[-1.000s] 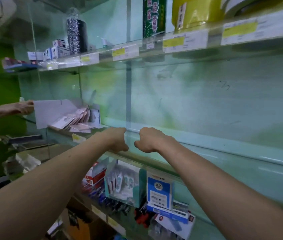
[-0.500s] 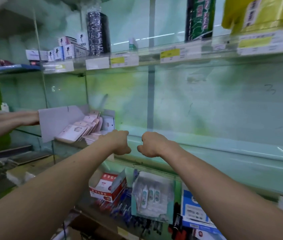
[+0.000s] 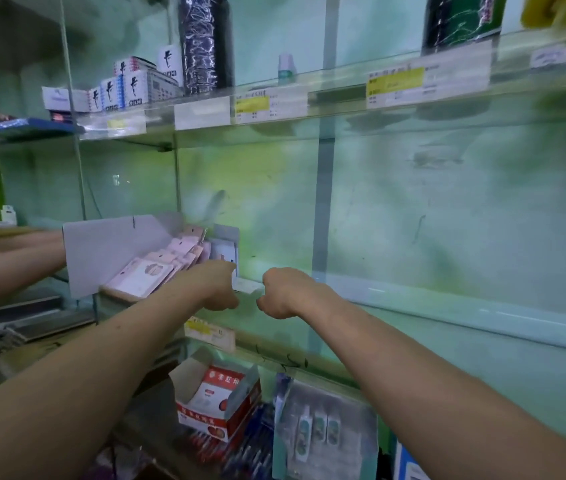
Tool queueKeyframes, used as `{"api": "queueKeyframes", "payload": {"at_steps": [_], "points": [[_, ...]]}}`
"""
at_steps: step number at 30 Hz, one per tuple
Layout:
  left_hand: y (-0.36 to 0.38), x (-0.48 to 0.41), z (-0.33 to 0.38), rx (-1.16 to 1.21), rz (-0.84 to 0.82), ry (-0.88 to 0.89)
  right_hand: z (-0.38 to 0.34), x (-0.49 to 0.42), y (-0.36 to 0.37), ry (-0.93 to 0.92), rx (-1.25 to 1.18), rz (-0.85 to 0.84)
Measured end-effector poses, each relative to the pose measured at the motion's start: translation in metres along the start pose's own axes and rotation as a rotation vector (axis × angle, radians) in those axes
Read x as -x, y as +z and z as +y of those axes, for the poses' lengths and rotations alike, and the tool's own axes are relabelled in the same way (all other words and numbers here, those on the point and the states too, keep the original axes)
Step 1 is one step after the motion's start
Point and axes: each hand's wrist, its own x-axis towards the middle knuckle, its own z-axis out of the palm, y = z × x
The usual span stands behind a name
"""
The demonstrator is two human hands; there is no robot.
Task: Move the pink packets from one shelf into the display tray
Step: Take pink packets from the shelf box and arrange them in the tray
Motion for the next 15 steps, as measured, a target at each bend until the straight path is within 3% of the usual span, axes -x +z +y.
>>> {"api": "queueKeyframes", "payload": {"at_steps": [15], "points": [[0.018, -0.057, -0.044, 0.023, -0.020, 0.036, -0.024, -0.071, 0.038, -0.020, 0.142, -0.048]]}}
